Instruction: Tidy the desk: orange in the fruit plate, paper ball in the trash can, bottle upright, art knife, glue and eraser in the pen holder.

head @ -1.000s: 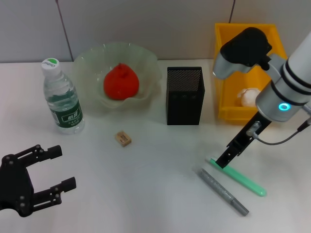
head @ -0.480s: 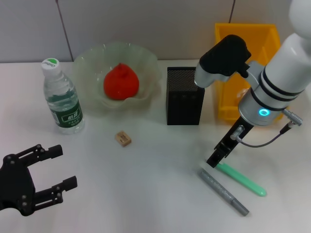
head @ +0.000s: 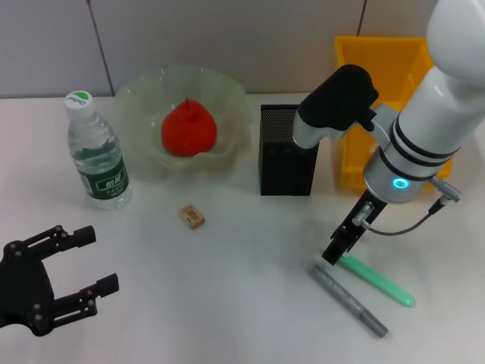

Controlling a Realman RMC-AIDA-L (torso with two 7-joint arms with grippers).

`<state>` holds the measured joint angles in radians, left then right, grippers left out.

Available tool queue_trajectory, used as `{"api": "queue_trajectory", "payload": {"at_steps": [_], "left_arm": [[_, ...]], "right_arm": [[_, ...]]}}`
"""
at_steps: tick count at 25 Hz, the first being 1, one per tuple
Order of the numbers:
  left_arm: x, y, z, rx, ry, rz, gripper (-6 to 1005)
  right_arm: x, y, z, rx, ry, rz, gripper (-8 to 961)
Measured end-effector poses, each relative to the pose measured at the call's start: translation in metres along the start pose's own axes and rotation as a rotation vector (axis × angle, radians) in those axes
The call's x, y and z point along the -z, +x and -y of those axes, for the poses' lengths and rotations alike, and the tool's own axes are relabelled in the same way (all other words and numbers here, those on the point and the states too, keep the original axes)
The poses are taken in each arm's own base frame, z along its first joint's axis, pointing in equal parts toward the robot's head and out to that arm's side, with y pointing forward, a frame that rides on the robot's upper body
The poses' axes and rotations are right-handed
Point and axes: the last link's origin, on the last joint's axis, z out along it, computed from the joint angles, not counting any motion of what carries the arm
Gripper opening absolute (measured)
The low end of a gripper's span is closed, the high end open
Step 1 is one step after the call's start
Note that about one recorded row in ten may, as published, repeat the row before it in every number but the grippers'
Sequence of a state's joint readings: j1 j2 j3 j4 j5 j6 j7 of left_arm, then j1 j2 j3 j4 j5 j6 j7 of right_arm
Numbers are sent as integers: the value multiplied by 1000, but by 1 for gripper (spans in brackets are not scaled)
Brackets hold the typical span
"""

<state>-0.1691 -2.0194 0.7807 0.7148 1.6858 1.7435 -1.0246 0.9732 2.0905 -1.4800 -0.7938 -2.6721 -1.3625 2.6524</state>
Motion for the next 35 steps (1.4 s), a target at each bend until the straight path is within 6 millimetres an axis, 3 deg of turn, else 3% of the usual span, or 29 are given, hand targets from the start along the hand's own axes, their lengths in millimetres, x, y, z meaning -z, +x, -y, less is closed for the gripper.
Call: {"api": "queue_trajectory", "payload": {"at_steps": [11,16,35], "left_arm": [[0,-3,-1,0,8,-4,759],[-1,-3,-1,2,12,-8,759],[-1,-4,-2,8,19,-6,757]], "right_arm": [[-5,2,-4,5,-12,-19,657],[-6,1,-4,6,-10,-17,492],[-10,2,-5,25,8,-27,458]]}}
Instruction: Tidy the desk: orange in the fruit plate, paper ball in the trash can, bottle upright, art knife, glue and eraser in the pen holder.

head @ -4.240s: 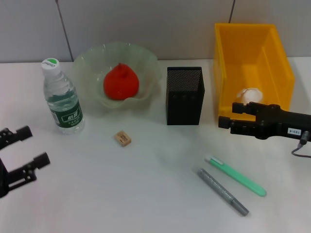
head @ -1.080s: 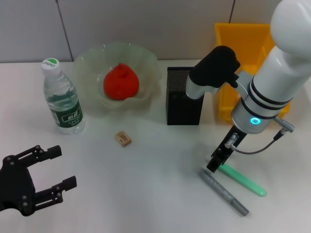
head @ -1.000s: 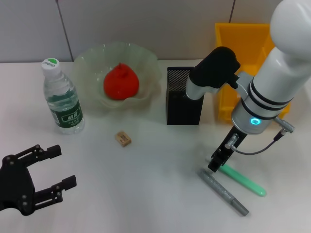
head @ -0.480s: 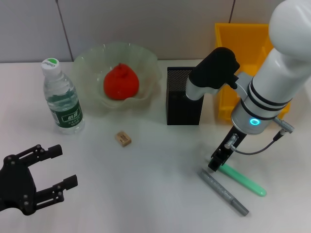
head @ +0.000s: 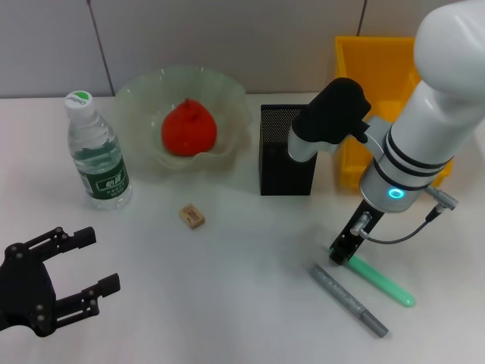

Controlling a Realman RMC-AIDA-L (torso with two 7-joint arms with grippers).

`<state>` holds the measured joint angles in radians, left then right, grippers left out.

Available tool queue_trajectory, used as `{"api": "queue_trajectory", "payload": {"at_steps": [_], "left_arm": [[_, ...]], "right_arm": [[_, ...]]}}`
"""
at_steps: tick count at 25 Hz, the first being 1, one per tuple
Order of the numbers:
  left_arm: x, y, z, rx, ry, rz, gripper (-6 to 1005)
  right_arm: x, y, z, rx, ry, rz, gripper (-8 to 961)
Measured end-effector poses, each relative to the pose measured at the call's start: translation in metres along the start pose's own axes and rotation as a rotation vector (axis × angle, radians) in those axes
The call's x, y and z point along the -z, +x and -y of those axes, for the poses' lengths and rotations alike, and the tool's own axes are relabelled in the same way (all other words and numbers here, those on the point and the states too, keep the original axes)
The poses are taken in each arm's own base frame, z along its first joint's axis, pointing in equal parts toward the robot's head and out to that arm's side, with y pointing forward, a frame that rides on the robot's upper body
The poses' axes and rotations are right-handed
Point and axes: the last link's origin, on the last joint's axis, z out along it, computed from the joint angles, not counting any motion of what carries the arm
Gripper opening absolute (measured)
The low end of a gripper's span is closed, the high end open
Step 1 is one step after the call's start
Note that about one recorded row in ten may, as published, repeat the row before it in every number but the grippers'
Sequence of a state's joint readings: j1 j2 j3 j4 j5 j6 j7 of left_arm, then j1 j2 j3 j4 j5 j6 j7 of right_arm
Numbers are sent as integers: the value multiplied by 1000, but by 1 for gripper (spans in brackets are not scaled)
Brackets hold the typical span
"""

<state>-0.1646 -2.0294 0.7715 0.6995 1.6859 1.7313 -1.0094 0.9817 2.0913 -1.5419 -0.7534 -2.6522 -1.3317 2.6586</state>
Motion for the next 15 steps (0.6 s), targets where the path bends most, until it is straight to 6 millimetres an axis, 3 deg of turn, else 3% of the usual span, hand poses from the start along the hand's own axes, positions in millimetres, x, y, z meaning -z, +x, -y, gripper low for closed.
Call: {"api": "queue_trajectory", "payload": {"at_steps": [5,10,15], "left_arm": [[0,0,0,0,4,2,757],[0,0,1,-1,6,3,756],[0,0,2,-3,5,3,756]], "right_arm": [[-1,0,-1,2,-4,-2,244],[3,0,-1,-10,-17,13,187],[34,-8,4,-23,-25,118,176]]}}
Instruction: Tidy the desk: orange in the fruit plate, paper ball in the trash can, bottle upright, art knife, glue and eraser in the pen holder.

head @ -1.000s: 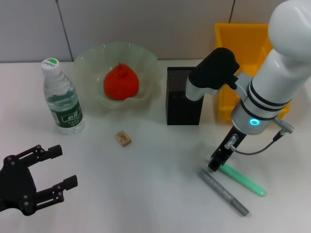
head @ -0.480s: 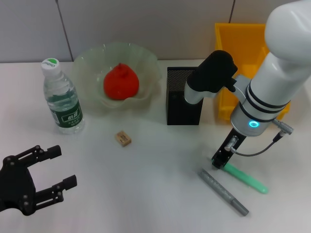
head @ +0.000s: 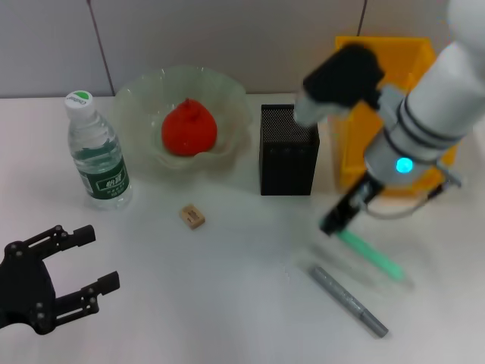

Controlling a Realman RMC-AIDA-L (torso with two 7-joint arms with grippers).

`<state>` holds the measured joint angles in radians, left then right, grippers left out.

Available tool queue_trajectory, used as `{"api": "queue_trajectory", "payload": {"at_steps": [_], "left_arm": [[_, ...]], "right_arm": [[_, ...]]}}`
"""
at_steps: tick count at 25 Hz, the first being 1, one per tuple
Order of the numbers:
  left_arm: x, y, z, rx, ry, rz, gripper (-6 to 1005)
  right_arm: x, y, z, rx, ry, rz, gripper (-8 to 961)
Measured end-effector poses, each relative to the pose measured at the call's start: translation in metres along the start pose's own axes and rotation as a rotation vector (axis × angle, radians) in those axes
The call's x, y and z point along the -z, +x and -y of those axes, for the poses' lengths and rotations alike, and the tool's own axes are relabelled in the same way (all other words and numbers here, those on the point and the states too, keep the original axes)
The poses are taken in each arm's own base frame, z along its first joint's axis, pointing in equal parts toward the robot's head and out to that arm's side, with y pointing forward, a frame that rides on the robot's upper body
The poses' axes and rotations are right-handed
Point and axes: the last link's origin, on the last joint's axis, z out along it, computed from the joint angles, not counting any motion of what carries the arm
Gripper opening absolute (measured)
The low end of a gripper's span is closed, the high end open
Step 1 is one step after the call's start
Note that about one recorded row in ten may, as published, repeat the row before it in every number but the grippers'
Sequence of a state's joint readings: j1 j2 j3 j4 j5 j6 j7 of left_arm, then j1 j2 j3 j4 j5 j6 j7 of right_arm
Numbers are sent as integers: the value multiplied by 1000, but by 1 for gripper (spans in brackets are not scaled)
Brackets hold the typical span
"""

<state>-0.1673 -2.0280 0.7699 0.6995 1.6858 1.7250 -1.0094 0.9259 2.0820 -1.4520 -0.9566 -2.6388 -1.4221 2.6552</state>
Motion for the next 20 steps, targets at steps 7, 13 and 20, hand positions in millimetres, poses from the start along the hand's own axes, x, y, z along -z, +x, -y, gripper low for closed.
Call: {"api": "queue_trajectory", "payload": {"at_steps": [7,13,20], "left_arm": [[-1,0,0,-1,-2,-2,755],[-2,1,1,-1,6,-8,755],[-2,1,2,-2,12,-9,754]], "right_arm": [[75,-28,20,-2,109,355,176],[91,-45,24,51,133,571,176],[75,-56,29,84,103,731,177]]}}
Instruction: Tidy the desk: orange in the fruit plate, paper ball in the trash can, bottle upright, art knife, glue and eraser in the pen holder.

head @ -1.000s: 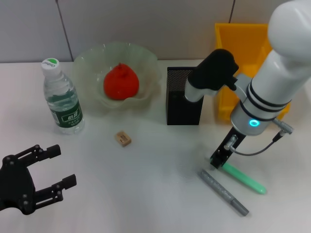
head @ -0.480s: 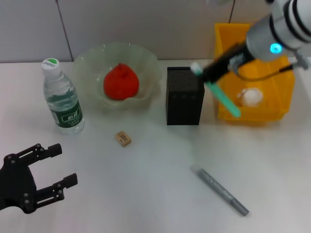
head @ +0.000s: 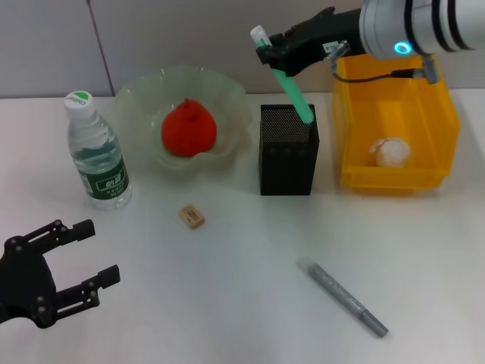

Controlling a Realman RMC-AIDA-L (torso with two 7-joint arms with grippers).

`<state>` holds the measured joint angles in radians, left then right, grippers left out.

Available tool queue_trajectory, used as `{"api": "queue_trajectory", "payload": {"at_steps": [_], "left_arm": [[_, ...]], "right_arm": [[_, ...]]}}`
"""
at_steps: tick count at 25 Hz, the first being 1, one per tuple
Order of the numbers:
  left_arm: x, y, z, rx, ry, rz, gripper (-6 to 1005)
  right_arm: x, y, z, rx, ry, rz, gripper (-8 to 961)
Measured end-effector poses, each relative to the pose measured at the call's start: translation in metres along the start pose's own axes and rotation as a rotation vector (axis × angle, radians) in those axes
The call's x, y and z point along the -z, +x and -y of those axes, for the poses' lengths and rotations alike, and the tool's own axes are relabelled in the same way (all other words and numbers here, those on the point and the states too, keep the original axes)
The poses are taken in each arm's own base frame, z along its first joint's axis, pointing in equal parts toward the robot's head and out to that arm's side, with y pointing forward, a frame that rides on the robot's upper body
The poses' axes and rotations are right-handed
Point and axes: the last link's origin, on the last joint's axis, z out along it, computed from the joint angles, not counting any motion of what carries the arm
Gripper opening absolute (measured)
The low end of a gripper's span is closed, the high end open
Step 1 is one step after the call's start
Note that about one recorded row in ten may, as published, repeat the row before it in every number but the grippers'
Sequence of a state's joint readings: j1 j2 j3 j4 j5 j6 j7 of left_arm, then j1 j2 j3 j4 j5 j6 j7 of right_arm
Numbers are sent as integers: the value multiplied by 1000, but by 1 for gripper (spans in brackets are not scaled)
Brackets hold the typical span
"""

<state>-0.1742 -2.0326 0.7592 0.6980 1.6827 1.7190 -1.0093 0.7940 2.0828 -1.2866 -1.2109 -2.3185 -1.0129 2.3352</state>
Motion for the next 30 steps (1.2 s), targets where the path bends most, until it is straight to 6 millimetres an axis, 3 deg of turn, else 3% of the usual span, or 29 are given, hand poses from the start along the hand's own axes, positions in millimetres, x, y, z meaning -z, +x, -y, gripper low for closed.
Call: {"api": "queue_trajectory", "payload": {"at_steps": [13,30], "left_arm": [[-8,2,5,-4,1,0,753],[-11,1,6,-4,8,-2,752]], "right_arm": [[-25,32,3,0,-31,47,184],[-26,50,10,-46,-5,28,244]]}}
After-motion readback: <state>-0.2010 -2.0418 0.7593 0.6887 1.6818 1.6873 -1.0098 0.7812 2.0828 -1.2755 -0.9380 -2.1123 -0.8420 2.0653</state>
